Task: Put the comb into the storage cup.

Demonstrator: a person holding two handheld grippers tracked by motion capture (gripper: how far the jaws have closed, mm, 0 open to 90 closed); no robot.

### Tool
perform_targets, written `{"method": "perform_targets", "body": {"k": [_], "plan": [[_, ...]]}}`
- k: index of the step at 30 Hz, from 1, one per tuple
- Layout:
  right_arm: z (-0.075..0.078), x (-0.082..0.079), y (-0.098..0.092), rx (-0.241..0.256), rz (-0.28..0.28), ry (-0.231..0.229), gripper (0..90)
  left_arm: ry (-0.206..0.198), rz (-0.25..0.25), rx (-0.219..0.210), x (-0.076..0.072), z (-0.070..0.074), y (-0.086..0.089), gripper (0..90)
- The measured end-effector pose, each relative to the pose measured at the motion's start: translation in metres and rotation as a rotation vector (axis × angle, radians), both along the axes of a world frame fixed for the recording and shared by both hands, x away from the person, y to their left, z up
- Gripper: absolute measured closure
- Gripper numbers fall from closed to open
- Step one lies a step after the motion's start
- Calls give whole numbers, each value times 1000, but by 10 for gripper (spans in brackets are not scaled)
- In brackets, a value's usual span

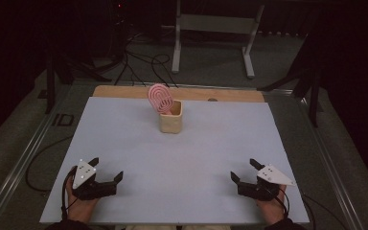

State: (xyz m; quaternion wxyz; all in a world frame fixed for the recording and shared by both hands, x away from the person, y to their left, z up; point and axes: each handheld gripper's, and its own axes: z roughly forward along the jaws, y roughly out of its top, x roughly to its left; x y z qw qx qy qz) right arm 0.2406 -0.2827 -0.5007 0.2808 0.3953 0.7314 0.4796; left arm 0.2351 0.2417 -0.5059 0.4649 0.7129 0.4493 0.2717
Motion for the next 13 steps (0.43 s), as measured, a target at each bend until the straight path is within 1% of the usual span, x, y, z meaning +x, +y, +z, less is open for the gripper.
{"method": "perform_targets", "body": {"k": [4,11,13], "plan": [[1,0,-3,7,-11,-1,126,-8,13,-14,0,0,3,4],[0,0,-2,5,-13,-1,126,-9,0,-7,0,0,1,4],[0,1,-3,6,-14,-2,126,-10,-7,-12,0,0,1,4]]}}
